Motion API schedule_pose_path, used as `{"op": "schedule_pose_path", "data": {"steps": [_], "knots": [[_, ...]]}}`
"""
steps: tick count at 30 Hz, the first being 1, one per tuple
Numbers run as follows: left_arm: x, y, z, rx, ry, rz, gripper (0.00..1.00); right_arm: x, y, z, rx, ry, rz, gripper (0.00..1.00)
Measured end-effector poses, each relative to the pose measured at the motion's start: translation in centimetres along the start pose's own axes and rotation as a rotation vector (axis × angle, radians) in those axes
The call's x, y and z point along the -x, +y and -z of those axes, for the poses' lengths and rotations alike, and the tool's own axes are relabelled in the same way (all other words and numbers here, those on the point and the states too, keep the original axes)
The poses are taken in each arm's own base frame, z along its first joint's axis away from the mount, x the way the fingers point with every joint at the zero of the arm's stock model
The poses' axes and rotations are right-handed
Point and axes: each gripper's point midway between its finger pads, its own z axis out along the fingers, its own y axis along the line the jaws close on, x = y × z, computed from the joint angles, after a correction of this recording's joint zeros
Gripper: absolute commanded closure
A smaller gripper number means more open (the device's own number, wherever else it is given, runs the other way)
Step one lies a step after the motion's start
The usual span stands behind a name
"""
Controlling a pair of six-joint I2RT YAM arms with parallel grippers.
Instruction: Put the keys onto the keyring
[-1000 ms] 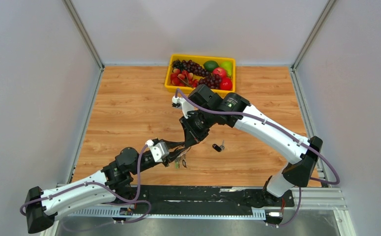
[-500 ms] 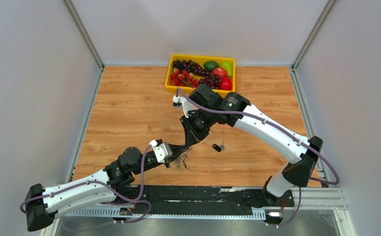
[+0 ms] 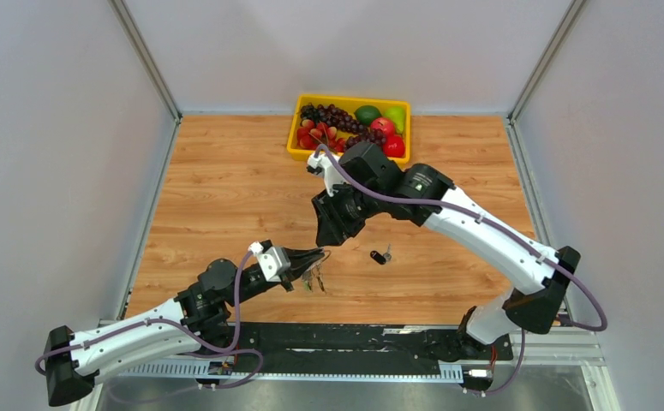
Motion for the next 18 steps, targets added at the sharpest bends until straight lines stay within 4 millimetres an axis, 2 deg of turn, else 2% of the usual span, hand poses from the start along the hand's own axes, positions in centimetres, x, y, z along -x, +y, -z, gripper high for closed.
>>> {"op": "schedule_pose_path", "data": {"steps": [3,7,10,12,14,16,18], "knots": [[0.1,0.1,0.1,0.007,-0.003,0.006,0.99,1.4,0.0,1.5,-0.027,-0.104,0.035,0.53],[0.2,0.2,0.2,0.014,-0.009,0.017,0.99,3.2,-0.5,4.4,-0.104,-0.282,0.078,0.52],[0.4,0.2,0.3,0.018,-0.016,0.026,0.99,4.1,-1.5,6.9,-0.179,-0.446,0.080,0.39],[0.6,0.3,0.4,0.024,-0.022,0.030,0.99,3.8,-2.3,8.1,-0.208,-0.553,0.068,0.37],[0.6,0.6,0.6,0.041,-0.028,0.035,0.98,2.7,-3.2,8.4,-0.228,-0.616,0.064,0.41],[0.6,1.0,0.7,0.065,-0.031,0.042,0.97,1.8,-3.9,7.8,-0.239,-0.632,0.062,0.45],[0.5,1.4,0.9,0.090,-0.033,0.049,0.99,2.0,-3.8,7.2,-0.222,-0.637,0.071,0.46]]}}
